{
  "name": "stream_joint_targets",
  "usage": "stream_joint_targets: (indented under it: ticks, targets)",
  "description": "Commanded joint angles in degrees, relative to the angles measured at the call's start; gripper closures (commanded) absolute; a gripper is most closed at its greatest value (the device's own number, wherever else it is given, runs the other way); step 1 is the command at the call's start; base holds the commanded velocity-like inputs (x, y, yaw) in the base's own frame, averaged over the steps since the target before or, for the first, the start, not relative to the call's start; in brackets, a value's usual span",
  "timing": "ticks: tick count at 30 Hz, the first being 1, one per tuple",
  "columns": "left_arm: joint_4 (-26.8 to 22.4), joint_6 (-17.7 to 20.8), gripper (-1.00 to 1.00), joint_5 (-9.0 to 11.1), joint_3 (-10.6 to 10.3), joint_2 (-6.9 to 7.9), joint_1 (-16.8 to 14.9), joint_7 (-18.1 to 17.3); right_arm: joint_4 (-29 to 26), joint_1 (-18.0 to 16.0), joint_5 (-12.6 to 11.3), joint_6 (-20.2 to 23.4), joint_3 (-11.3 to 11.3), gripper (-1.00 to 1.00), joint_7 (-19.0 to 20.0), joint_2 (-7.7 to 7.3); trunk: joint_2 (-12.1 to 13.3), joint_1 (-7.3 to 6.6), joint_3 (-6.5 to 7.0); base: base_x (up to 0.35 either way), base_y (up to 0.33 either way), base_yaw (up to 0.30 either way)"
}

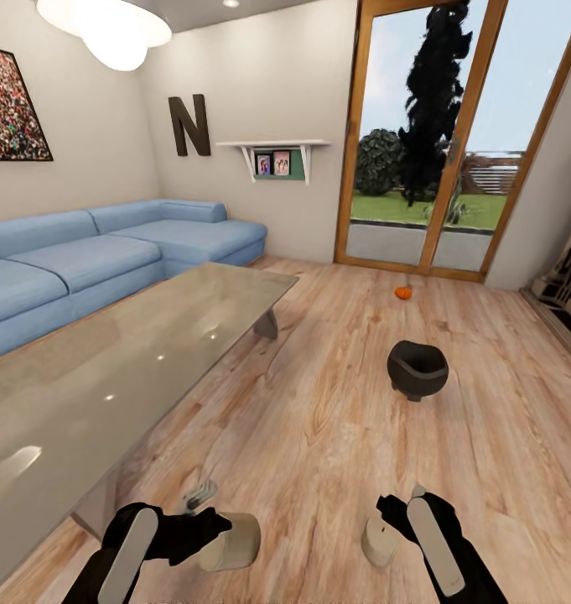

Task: Place each of the two pumpkins and all three candles from the living room inside a cabinet in the living room (use any cabinet), then make sure every cabinet is closed, and position the cauldron so it is next to a table in the living room.

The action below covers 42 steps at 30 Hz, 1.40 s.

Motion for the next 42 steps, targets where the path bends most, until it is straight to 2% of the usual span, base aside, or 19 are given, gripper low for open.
stream_joint_targets:
  ticks: [1, 6, 9, 13, 18, 20, 26, 31, 33, 38, 42]
  targets:
    - [0.0, 0.0, 1.00, 0.1, 0.0, 0.00, 0.0, 0.0, 0.5, 0.0, 0.0, -0.1, 0.0, -1.00, 0.0, -0.33, -0.4, 0.22, -0.18, 0.000, 0.000, 0.000]
    - [0.0, 0.0, 1.00, 0.1, -0.1, -0.01, 0.0, 0.0, 1.3, -0.2, -0.3, -0.2, -0.4, -1.00, 0.0, -3.78, -2.4, 1.32, -1.08, 0.000, 0.000, 0.000]
    - [0.0, 0.0, 1.00, 0.1, -0.1, -0.01, 0.0, 0.0, 1.6, -1.6, -0.6, -0.2, -0.5, -1.00, 1.0, -4.64, -3.6, 1.98, -1.62, 0.000, 0.000, 0.000]
    - [0.0, -0.1, 1.00, 0.1, -0.1, -0.08, 0.0, 0.0, 1.8, -3.6, -0.4, -0.2, -0.5, -1.00, 3.6, -4.78, -5.2, 2.86, -2.34, 0.000, 0.000, 0.000]
    - [0.0, -0.1, 1.00, 0.1, 0.0, -0.03, 0.0, 0.0, 3.0, -5.0, -0.4, -0.1, -0.4, -1.00, 4.4, -4.83, -6.8, 3.76, -3.28, 0.000, 0.000, 0.000]
    - [0.1, -0.1, 1.00, 0.2, 0.0, -0.06, 0.0, 0.0, 5.7, -6.6, -0.4, -0.1, -0.2, -1.00, 4.5, -4.84, -6.9, 3.82, -3.72, 0.000, 0.000, 0.000]
    - [0.2, -0.2, 1.00, 0.2, 0.0, -0.03, 0.0, 0.0, 19.8, -12.4, 0.0, -1.0, 0.0, -1.00, 6.7, -4.91, -7.0, 3.97, -5.05, 0.000, 0.000, 0.000]
    - [0.2, 0.0, 1.00, 0.8, 0.0, -0.01, 0.0, -0.1, 23.0, -13.8, 0.2, -4.6, 0.1, -1.00, 10.5, -4.87, -7.0, 4.10, -6.16, 0.000, 0.000, 0.000]
    - [0.2, 0.0, 1.00, 1.3, 0.0, -0.05, 0.0, 0.0, 23.4, -14.0, 1.3, -5.0, 0.1, -1.00, 11.1, -4.86, -7.0, 4.15, -6.60, 0.000, 0.000, 0.000]
    - [0.5, 0.0, 1.00, 1.6, 0.0, -0.07, 0.0, 0.0, 24.9, -14.2, 5.7, -5.3, 0.0, -1.00, 11.6, -4.40, -7.1, 4.28, -7.71, 0.000, 0.000, 0.000]
    - [0.6, -0.1, 1.00, 1.6, 0.0, -0.34, 0.0, 0.0, 25.6, -14.5, 6.8, -5.6, 0.0, -1.00, 12.3, -4.32, -7.2, 4.38, -8.59, 0.000, 0.000, 0.000]
